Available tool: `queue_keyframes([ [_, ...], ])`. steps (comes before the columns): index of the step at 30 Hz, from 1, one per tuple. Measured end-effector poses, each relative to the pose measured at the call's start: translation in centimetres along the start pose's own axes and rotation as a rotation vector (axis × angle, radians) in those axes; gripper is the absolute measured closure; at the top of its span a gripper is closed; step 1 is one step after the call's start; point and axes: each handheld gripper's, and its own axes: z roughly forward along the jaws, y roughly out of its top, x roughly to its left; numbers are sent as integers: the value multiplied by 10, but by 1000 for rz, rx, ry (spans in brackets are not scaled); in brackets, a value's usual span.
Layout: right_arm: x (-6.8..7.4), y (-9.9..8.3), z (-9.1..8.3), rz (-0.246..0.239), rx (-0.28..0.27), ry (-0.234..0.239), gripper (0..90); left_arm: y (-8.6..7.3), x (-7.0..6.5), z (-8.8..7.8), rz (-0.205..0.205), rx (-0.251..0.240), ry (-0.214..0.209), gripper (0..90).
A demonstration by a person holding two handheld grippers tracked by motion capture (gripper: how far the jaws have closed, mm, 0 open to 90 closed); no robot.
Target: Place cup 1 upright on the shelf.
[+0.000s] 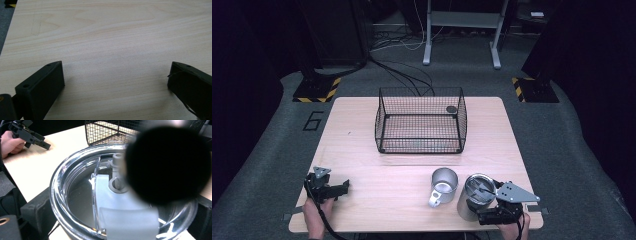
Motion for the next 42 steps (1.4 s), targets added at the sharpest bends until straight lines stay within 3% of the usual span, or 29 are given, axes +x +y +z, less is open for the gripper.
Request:
queue_keyframes([
  [8, -1, 7, -6, -10, -20, -11, 36, 0, 0, 0, 1, -1, 0, 5],
  [27, -13, 27, -16, -22, -51, -87, 36, 0, 0, 0, 13, 0, -3, 5],
  [42, -28, 42, -10, -18, -51, -127, 36, 1, -1, 0, 12, 5, -9, 4],
])
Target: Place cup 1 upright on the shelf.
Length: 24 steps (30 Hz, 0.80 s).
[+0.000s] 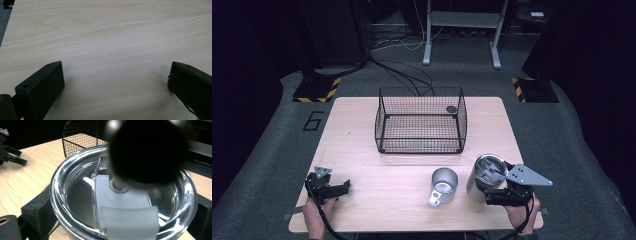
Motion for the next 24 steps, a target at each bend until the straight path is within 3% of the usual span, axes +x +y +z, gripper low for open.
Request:
queue_keyframes([
  [24, -19, 36, 24, -28, -13, -11, 36, 0, 0, 0, 0, -2, 3, 5],
])
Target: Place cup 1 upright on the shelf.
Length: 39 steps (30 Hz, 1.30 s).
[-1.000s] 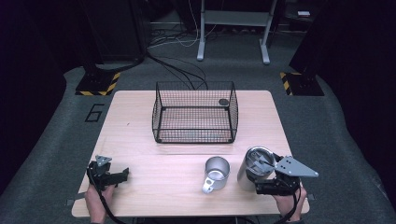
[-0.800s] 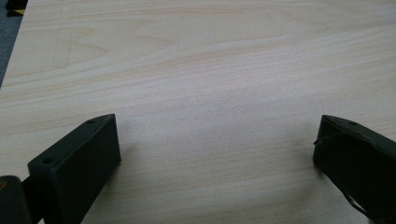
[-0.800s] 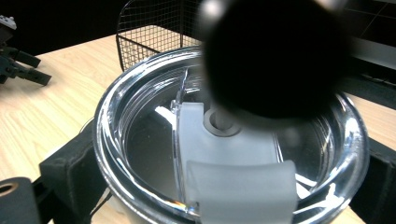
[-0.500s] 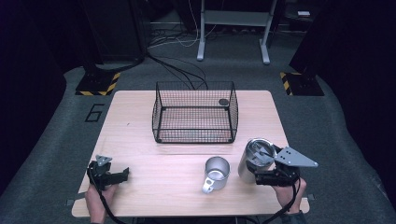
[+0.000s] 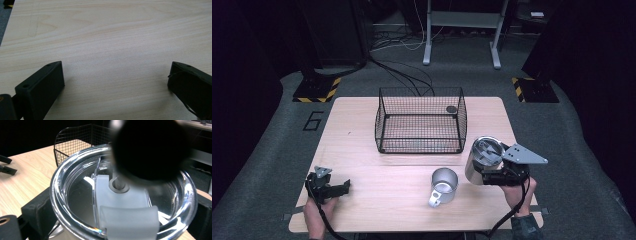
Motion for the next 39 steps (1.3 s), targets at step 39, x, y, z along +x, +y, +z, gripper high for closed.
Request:
queue_keyframes([
  [39, -7, 53, 30, -63, -32, 36, 36, 0, 0, 0, 0, 1, -1, 6],
])
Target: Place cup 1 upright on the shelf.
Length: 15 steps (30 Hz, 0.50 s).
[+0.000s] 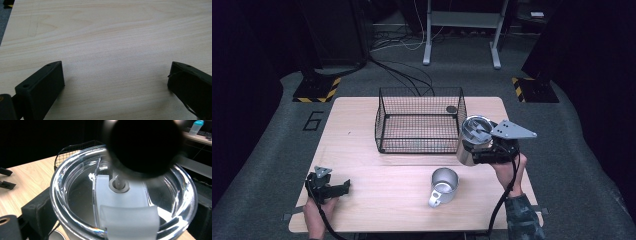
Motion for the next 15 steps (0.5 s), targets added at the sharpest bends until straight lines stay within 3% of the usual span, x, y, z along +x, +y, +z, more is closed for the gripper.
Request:
queue_keyframes([
  [15, -3, 20, 14, -20, -1, 16, 36, 0, 0, 0, 0, 0, 0, 6],
])
